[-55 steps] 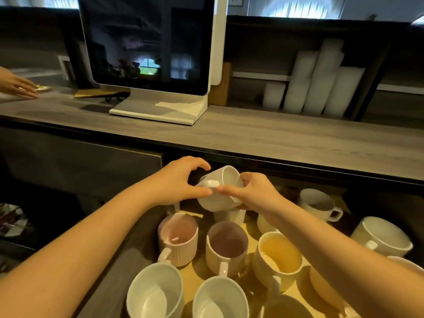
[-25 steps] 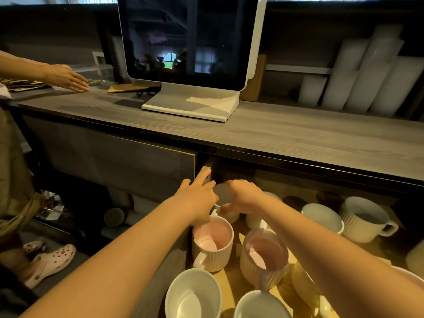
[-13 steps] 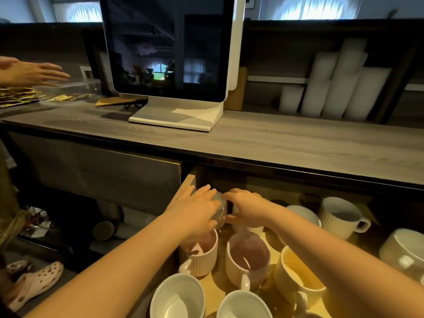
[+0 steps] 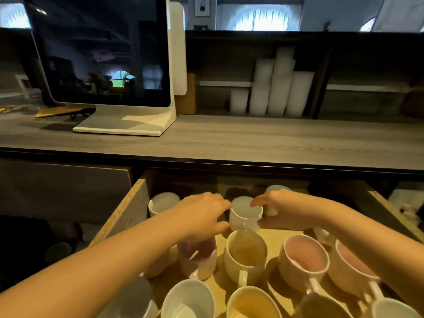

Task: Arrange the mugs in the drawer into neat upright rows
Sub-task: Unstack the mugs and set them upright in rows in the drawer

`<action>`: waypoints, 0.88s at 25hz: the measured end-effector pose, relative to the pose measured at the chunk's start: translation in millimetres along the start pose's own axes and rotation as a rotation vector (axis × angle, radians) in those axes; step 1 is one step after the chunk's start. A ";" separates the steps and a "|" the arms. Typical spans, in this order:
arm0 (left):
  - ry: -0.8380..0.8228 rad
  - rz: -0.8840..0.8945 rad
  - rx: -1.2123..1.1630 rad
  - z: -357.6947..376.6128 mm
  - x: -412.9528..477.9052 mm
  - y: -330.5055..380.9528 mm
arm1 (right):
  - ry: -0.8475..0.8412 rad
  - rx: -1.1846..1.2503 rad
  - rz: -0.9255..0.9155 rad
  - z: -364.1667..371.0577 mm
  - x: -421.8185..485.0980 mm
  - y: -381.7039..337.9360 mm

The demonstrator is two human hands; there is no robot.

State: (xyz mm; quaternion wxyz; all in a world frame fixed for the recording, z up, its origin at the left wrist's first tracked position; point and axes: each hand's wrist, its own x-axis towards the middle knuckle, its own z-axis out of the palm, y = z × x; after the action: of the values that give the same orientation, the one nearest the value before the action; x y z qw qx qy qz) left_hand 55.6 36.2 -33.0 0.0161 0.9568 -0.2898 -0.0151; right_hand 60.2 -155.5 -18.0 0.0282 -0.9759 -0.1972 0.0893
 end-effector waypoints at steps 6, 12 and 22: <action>0.035 0.083 -0.034 -3.0 37.6 36.6 | -0.024 0.090 0.129 -7.4 -36.5 58.5; -0.033 0.117 -0.060 20.1 76.3 67.5 | 0.014 0.140 0.267 -1.3 -53.2 98.7; -0.007 -0.272 -0.218 57.5 158.0 92.6 | 0.051 0.016 0.377 47.9 -41.0 129.7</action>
State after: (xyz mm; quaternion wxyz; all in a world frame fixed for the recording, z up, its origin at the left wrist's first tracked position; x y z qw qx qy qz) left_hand 133.4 -129.8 -89.9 0.1168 0.9797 -0.1545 -0.0517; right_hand 63.4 -290.0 -70.1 0.0235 -0.9972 -0.0096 0.0697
